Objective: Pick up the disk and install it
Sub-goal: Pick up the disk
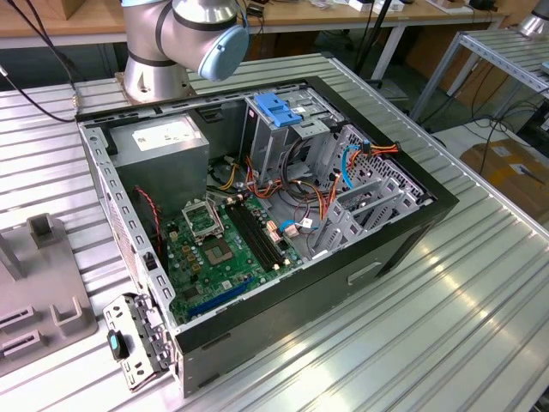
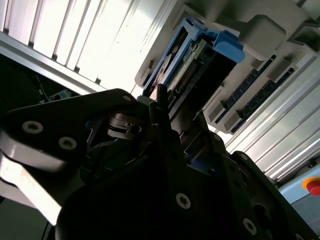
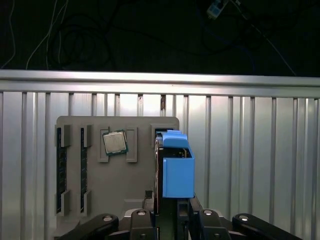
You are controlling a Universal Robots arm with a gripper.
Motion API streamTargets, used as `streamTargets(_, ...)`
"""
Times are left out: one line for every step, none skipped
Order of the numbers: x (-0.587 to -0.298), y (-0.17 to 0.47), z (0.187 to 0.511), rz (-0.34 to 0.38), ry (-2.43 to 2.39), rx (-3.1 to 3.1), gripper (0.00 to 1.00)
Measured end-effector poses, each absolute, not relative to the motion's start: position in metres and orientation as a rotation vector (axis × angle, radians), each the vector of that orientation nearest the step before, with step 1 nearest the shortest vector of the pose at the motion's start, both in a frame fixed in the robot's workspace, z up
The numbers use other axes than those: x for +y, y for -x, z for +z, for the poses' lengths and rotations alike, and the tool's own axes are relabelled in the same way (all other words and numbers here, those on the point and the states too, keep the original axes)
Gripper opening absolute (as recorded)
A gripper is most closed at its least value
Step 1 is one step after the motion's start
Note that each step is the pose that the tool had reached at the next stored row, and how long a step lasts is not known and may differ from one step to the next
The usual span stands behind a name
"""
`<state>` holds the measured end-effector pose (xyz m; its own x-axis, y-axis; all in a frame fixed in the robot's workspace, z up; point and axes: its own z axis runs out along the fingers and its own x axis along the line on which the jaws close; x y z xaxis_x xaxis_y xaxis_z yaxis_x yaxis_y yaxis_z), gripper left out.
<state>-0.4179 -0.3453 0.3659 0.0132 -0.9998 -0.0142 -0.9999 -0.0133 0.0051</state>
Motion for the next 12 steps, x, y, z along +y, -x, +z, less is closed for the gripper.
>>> streamTargets(-0.345,0.418,0.367,0.022,2.232,2.203,0.35)
streamTargets(-0.345,0.418,0.368,0.022,2.232,2.202,0.35)
streamTargets(-0.345,0.418,0.369,0.021,2.232,2.202,0.35)
streamTargets(-0.345,0.418,0.37,0.022,2.232,2.202,0.35)
streamTargets(-0.345,0.418,0.373,0.022,2.232,2.202,0.35)
streamTargets(-0.345,0.418,0.374,0.022,2.232,2.202,0.35)
streamTargets(-0.345,0.418,0.376,0.022,2.232,2.202,0.35)
streamTargets(-0.345,0.418,0.378,0.022,2.232,2.202,0.35)
streamTargets(-0.345,0.418,0.379,0.021,2.232,2.202,0.35)
streamTargets(-0.345,0.418,0.381,0.022,2.232,2.202,0.35)
streamTargets(-0.345,0.418,0.384,0.022,2.232,2.202,0.35)
streamTargets(-0.345,0.418,0.385,0.022,2.232,2.202,0.35)
